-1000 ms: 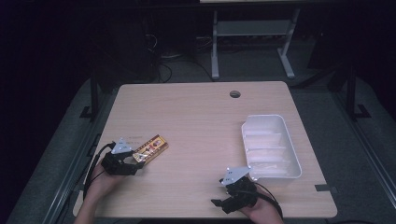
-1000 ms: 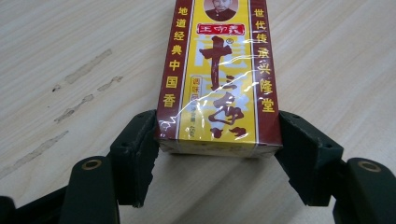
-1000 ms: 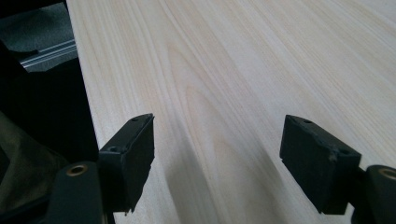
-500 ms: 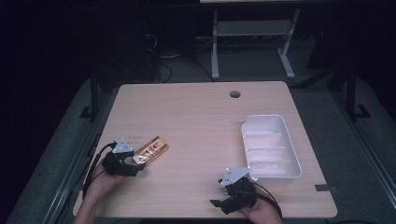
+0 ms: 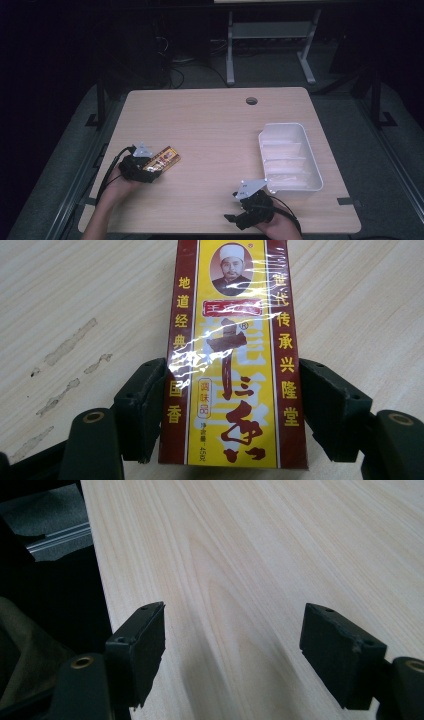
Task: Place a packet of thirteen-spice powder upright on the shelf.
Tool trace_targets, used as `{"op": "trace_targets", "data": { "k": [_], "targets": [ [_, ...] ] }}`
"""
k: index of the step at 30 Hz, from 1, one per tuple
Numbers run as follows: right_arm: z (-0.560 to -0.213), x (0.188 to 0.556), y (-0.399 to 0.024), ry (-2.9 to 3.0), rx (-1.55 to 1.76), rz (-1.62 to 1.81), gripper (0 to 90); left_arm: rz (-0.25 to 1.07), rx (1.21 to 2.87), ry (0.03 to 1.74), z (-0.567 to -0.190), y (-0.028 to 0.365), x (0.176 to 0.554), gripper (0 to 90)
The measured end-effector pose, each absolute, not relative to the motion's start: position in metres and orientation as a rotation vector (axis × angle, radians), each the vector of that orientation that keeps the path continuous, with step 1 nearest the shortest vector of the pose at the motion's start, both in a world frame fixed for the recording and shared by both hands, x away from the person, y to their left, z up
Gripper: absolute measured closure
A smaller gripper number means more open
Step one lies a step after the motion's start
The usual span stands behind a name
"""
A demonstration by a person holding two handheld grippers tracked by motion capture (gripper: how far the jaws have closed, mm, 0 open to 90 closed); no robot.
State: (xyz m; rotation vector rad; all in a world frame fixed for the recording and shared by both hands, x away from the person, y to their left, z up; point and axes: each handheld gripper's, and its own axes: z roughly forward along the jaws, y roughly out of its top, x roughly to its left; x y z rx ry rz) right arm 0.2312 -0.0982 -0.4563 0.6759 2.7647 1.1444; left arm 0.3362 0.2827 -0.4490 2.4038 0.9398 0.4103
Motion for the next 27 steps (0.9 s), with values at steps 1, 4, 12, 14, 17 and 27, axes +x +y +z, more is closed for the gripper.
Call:
{"op": "trace_targets", "data": {
  "k": [1,4,12,14,17,27],
  "targets": [
    [-0.456,0.231,-0.098,2.765,0.676,1.144,25.7,0.410,2.404,0.940,-0.449,0.283,0.336,31.3],
    [-0.454,0.232,-0.098,2.756,0.678,1.151,25.7,0.450,2.411,0.926,-0.446,0.281,0.332,32.5],
    [-0.441,0.233,-0.091,2.726,0.673,1.193,25.7,0.483,2.379,0.859,-0.434,0.273,0.314,32.7],
    [-0.433,0.234,-0.085,2.717,0.647,1.200,25.7,0.490,2.357,0.823,-0.428,0.265,0.305,32.7],
    [-0.427,0.235,-0.082,2.717,0.662,1.224,25.7,0.499,2.348,0.792,-0.424,0.257,0.299,32.7],
    [-0.401,0.256,-0.079,2.674,0.749,1.288,24.6,0.501,2.322,0.652,-0.410,0.231,0.274,32.6]
  ]
}}
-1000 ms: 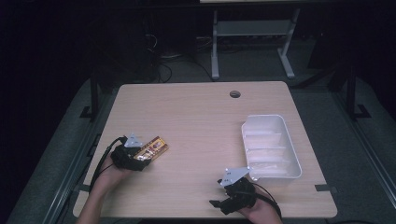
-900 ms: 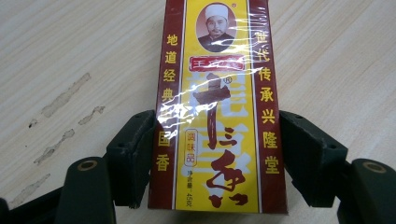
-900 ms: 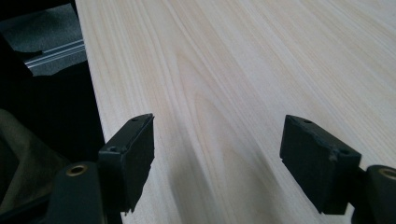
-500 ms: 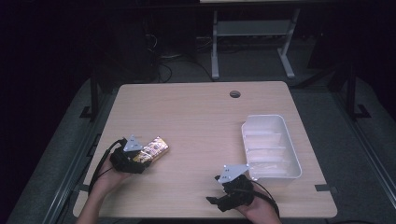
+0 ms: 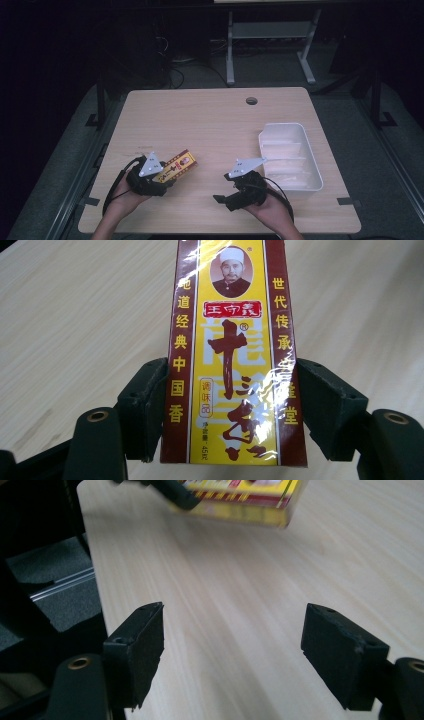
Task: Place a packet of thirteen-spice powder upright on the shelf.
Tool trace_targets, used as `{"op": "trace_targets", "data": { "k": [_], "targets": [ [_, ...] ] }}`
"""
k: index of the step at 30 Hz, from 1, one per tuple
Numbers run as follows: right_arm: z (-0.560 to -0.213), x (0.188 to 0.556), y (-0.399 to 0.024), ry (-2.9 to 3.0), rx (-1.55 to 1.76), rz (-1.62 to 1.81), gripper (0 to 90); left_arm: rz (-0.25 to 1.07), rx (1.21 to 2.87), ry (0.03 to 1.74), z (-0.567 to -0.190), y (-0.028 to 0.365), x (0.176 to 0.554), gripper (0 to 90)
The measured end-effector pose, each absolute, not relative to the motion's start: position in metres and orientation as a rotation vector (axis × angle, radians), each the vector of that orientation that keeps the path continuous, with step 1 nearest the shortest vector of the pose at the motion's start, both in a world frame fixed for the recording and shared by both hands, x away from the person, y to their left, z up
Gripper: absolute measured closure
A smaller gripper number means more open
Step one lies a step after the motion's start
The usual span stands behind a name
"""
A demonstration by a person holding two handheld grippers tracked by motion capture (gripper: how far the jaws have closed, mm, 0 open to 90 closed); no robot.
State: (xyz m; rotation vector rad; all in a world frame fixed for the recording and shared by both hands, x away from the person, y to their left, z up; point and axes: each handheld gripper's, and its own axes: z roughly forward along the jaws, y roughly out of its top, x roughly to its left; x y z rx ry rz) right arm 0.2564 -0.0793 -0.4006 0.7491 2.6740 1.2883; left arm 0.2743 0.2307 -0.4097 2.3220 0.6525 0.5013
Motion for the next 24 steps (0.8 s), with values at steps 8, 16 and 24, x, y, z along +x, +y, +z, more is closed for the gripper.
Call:
{"op": "trace_targets", "data": {
  "k": [8,16,24],
  "targets": [
    [-0.400,0.273,-0.070,2.675,0.827,1.306,22.9,0.470,2.306,0.555,-0.414,0.213,0.259,32.6],
    [-0.404,0.279,-0.075,2.644,0.925,1.344,24.1,0.459,2.289,0.503,-0.416,0.203,0.251,32.6],
    [-0.411,0.283,-0.075,2.635,0.999,1.366,24.0,0.452,2.294,0.436,-0.420,0.187,0.243,32.6]
  ]
}}
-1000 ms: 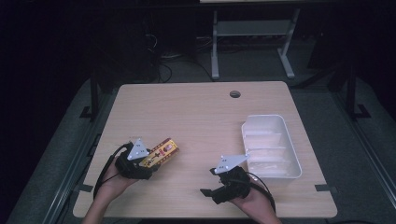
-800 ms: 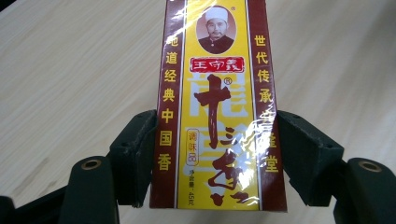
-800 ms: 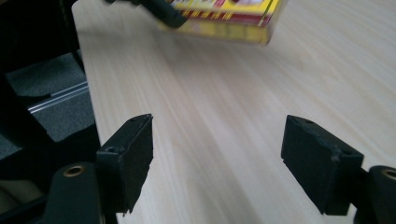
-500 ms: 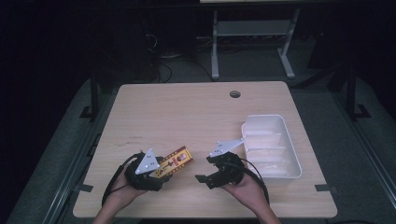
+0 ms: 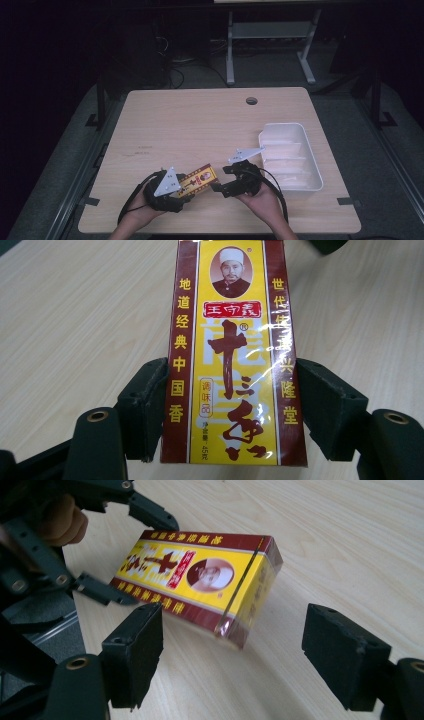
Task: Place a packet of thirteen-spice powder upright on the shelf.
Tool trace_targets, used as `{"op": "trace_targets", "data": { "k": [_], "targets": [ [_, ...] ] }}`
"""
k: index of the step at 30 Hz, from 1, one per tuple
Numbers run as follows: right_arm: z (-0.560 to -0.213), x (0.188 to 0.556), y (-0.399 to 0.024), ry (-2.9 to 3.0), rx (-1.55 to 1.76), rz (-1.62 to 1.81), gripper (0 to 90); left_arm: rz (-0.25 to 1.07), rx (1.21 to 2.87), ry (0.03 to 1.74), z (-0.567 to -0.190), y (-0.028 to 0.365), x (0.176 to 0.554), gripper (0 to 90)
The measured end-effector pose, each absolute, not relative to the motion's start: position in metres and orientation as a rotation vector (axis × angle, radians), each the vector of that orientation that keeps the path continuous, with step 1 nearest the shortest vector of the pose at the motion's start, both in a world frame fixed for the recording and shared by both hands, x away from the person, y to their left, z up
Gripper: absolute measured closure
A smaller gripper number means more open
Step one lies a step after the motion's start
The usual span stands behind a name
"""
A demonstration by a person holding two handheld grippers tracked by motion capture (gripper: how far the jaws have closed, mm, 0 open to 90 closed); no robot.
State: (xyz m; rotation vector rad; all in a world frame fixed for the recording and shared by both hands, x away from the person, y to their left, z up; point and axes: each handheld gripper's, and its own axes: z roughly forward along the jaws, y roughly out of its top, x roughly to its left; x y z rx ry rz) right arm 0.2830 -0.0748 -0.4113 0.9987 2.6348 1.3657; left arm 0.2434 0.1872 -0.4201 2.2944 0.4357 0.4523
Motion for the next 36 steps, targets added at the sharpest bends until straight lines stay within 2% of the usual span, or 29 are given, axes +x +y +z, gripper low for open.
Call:
{"op": "trace_targets", "data": {
  "k": [7,13,20,30,32,36],
  "targets": [
    [-0.418,0.286,-0.075,2.635,1.072,1.407,23.2,0.473,2.292,0.390,-0.419,0.178,0.238,32.6],
    [-0.423,0.287,-0.073,2.671,1.088,1.480,28.7,0.479,2.284,0.371,-0.418,0.174,0.236,32.6],
    [-0.425,0.287,-0.073,2.665,1.108,1.511,31.3,0.471,2.281,0.386,-0.420,0.174,0.237,32.6],
    [-0.421,0.283,-0.072,2.652,1.084,1.585,46.5,0.469,2.298,0.394,-0.423,0.172,0.239,32.6],
    [-0.418,0.281,-0.072,2.643,1.070,1.620,54.0,0.463,2.304,0.393,-0.425,0.171,0.240,32.6],
    [-0.414,0.278,-0.070,2.628,1.049,1.607,56.5,0.475,2.309,0.392,-0.425,0.170,0.241,32.5]
  ]
}}
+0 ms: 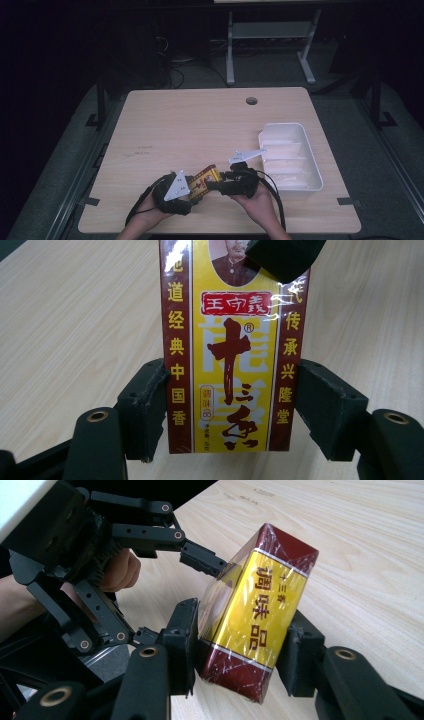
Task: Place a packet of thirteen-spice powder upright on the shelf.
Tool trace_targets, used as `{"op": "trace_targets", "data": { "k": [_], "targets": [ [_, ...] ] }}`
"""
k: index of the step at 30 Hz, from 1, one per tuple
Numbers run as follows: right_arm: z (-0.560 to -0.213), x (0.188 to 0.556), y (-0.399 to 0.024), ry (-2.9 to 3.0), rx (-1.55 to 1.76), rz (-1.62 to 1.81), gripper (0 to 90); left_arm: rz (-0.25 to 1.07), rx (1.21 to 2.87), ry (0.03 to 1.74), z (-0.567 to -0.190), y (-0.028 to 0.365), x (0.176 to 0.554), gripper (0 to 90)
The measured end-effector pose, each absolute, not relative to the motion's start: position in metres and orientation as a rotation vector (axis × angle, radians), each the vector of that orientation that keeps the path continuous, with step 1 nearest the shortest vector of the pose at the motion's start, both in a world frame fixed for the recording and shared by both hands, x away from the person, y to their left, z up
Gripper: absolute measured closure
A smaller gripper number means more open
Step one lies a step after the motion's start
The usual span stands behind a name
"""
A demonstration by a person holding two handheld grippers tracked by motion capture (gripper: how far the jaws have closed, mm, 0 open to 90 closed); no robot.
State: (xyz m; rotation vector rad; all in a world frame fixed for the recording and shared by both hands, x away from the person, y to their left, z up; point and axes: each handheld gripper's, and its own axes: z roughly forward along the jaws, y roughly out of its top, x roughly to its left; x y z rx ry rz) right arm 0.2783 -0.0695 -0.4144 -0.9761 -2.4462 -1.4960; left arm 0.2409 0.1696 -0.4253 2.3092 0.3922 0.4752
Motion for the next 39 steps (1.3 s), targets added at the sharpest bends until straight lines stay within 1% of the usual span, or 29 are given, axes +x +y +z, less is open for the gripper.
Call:
{"op": "trace_targets", "data": {
  "k": [6,7,8,9,10,13,23,39],
  "targets": [
    [-0.413,0.277,-0.068,-2.444,-0.988,-1.502,60.8,0.487,2.311,0.391,-0.427,0.169,0.241,30.8],
    [-0.412,0.276,-0.067,-2.437,-0.972,-1.510,64.8,0.479,2.312,0.395,-0.427,0.168,0.242,29.7],
    [-0.411,0.275,-0.066,-2.444,-0.963,-1.512,66.5,0.466,2.307,0.403,-0.428,0.168,0.243,28.9],
    [-0.410,0.274,-0.065,-2.457,-0.957,-1.515,67.8,0.458,2.296,0.398,-0.427,0.169,0.243,30.6],
    [-0.409,0.273,-0.064,-2.493,-0.954,-1.507,67.9,0.449,2.289,0.406,-0.427,0.170,0.244,31.8],
    [-0.407,0.273,-0.064,-2.525,-0.949,-1.491,67.9,0.437,2.281,0.428,-0.427,0.172,0.245,28.3],
    [-0.390,0.277,-0.065,-2.658,-0.882,-1.448,68.0,0.385,2.239,0.512,-0.426,0.193,0.253,27.9],
    [-0.371,0.295,-0.065,-2.787,-0.742,-1.302,67.9,0.389,2.199,0.622,-0.427,0.225,0.265,27.4]
  ]
}}
